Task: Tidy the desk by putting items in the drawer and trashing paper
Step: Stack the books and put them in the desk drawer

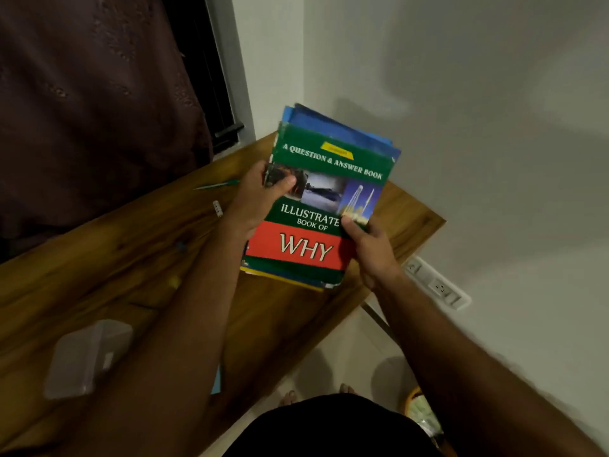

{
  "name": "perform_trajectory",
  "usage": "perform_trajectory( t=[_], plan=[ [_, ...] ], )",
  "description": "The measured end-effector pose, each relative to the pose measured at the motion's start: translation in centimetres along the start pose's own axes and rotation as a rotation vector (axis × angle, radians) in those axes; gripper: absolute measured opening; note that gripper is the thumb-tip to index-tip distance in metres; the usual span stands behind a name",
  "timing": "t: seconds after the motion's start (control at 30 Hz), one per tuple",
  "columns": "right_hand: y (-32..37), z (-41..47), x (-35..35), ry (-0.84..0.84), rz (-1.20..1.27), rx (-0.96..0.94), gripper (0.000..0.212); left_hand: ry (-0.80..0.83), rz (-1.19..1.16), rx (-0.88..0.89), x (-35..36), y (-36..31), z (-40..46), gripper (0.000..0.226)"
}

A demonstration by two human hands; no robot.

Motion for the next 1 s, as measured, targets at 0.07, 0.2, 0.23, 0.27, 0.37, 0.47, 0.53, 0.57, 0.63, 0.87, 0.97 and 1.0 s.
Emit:
perform_trajectory(
  t=[0.07, 0.2, 0.23, 0.27, 0.37, 0.47, 0.53, 0.57, 0.63, 0.87, 0.97, 1.0],
  plan=[
    [2.5, 1.2, 0.0, 0.068, -0.054, -0.083, 0.027, -0.087, -0.146, -0.024, -0.7, 0.0, -0.8, 0.022],
    [5.0, 2.8, 0.7, 0.164, -0.243, -0.170, 0.024, -0.213, -0.239, -0.015, -1.0, 1.0, -2.6, 0.022],
    [4.9, 3.1, 0.6, 0.185, -0.287, -0.184, 0.025, -0.229, -0.231, -0.004, -0.9, 1.4, -3.1, 0.023],
    [4.7, 3.4, 0.5, 0.209, -0.327, -0.200, 0.026, -0.245, -0.217, 0.001, -0.8, 1.8, -3.7, 0.026],
    [3.5, 3.6, 0.0, 0.278, -0.386, -0.209, 0.032, -0.296, -0.182, 0.008, -0.1, 3.0, -5.3, 0.030],
    [2.9, 3.5, -0.6, 0.335, -0.404, -0.221, 0.033, -0.342, -0.159, 0.023, 0.5, 3.2, -6.4, 0.031],
    [2.9, 3.6, -0.8, 0.369, -0.413, -0.232, 0.033, -0.357, -0.144, 0.033, 0.5, 3.3, -6.8, 0.034],
    [2.8, 3.7, -0.9, 0.383, -0.419, -0.235, 0.034, -0.361, -0.123, 0.045, 0.7, 3.3, -7.0, 0.036],
    [2.5, 4.0, -1.0, 0.398, -0.447, -0.228, 0.036, -0.356, -0.062, 0.058, 1.1, 3.3, -7.6, 0.039],
    [0.6, 3.9, -2.4, 0.434, -0.468, -0.179, 0.033, -0.347, 0.021, -0.005, 2.2, 4.9, -9.0, 0.041],
    [0.5, 3.9, -2.4, 0.415, -0.471, -0.193, 0.035, -0.373, 0.017, -0.017, 2.6, 4.6, -9.0, 0.038],
    [0.6, 4.0, -2.3, 0.403, -0.467, -0.194, 0.035, -0.377, 0.011, -0.017, 2.6, 4.4, -9.0, 0.040]
  ],
)
Point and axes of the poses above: each hand's wrist, its own z-axis towards the middle knuckle, its own x-axis out of the palm, y = z × x, the point moved 4 cm from there along z, towards the middle knuckle, and after that the axes turned 1 degree about x, right-handed, at the moved point
